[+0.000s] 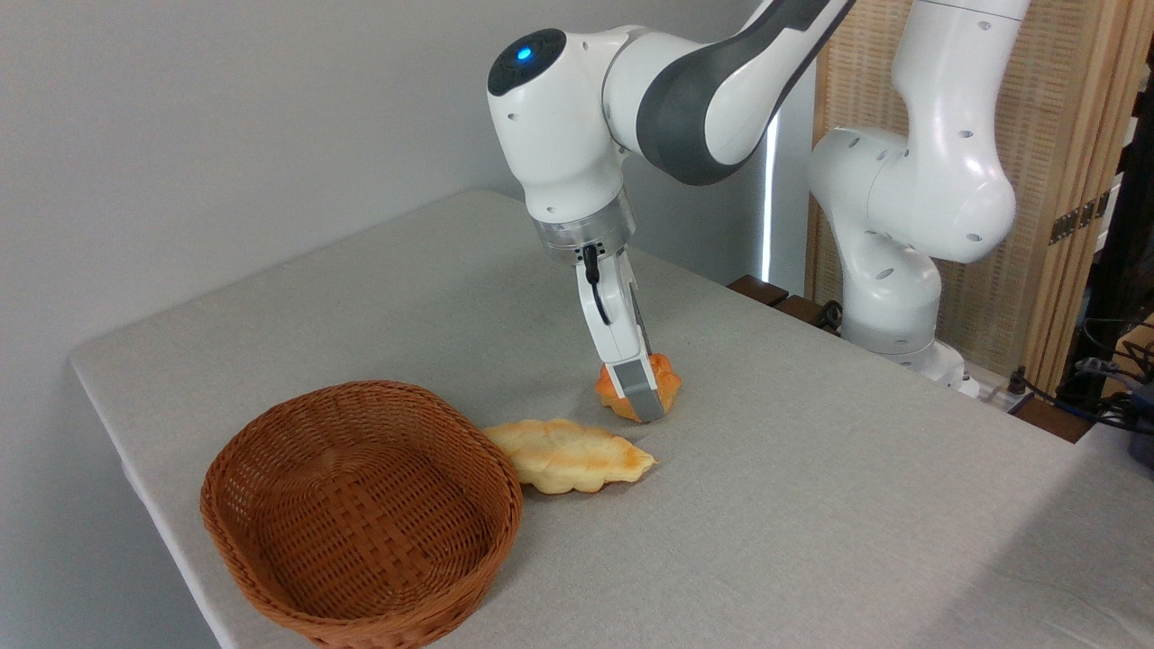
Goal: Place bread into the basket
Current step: 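Close the gripper on the orange bun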
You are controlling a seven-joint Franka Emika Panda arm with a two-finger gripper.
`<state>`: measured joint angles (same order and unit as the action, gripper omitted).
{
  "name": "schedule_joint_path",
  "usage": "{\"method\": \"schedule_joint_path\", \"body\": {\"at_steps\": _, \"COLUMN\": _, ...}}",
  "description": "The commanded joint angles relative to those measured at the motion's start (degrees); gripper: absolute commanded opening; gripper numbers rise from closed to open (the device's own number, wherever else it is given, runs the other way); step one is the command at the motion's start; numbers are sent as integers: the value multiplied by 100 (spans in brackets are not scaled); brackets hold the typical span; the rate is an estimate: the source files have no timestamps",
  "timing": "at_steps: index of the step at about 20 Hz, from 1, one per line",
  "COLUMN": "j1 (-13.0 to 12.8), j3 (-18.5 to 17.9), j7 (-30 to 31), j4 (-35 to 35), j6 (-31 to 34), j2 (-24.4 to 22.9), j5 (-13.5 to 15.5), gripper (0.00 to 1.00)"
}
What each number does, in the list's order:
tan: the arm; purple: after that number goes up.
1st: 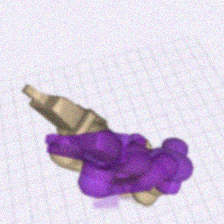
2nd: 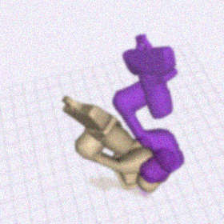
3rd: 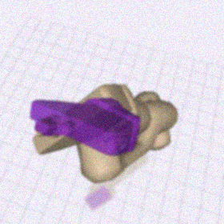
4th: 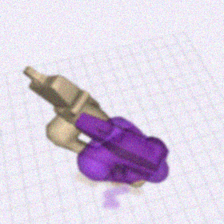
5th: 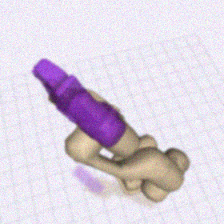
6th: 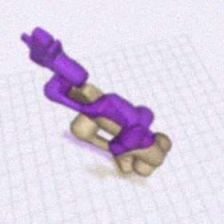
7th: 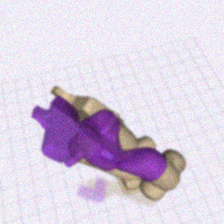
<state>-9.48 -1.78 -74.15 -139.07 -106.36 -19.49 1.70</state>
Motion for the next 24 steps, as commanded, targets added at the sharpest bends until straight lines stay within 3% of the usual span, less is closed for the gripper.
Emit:
{"method": "schedule_joint_path", "body": {"at_steps": 1, "j1": -71, "j3": -85, "j7": -20, "j4": -94, "j6": -166, "j2": -20, "j5": -90, "gripper": 94}}
{"method": "schedule_joint_path", "body": {"at_steps": 5, "j1": -168, "j3": -85, "j7": 137, "j4": -94, "j6": -96, "j2": -20, "j5": -90, "gripper": 72}}
{"method": "schedule_joint_path", "body": {"at_steps": 12, "j1": -265, "j3": -85, "j7": 173, "j4": -94, "j6": -87, "j2": -11, "j5": -99, "gripper": 67}}
{"method": "schedule_joint_path", "body": {"at_steps": 24, "j1": -256, "j3": -85, "j7": 261, "j4": -85, "j6": -87, "j2": 24, "j5": -90, "gripper": 67}}
